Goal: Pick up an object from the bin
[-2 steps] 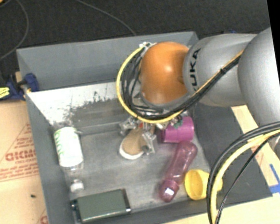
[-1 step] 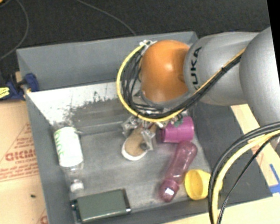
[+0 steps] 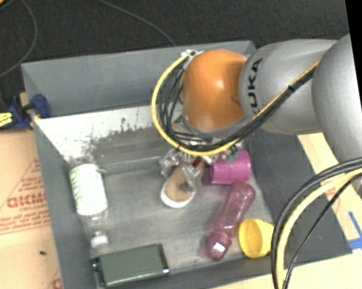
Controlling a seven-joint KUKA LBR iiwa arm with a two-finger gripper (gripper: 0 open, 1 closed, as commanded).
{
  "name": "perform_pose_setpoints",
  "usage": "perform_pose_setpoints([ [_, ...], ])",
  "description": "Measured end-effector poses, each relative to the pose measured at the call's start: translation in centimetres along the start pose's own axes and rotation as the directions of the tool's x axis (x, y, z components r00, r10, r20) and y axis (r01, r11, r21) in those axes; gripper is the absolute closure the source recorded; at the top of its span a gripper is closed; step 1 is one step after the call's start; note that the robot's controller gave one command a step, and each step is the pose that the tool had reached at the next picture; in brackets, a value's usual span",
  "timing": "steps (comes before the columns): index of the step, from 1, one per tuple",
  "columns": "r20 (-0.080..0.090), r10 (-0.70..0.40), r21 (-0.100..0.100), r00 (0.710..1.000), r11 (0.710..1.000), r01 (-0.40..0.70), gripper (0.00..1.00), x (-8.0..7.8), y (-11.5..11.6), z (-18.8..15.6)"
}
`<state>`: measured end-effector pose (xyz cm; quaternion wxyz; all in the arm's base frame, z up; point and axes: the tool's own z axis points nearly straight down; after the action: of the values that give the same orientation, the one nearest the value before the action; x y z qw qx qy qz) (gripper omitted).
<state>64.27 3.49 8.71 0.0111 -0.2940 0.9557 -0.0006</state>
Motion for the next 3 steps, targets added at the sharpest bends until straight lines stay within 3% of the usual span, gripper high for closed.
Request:
perform_pose_setpoints([
  [3,-0.003,0.003,-0.003,1.0,1.0,-0.003,1.0,0.1,0.1,-2.3],
])
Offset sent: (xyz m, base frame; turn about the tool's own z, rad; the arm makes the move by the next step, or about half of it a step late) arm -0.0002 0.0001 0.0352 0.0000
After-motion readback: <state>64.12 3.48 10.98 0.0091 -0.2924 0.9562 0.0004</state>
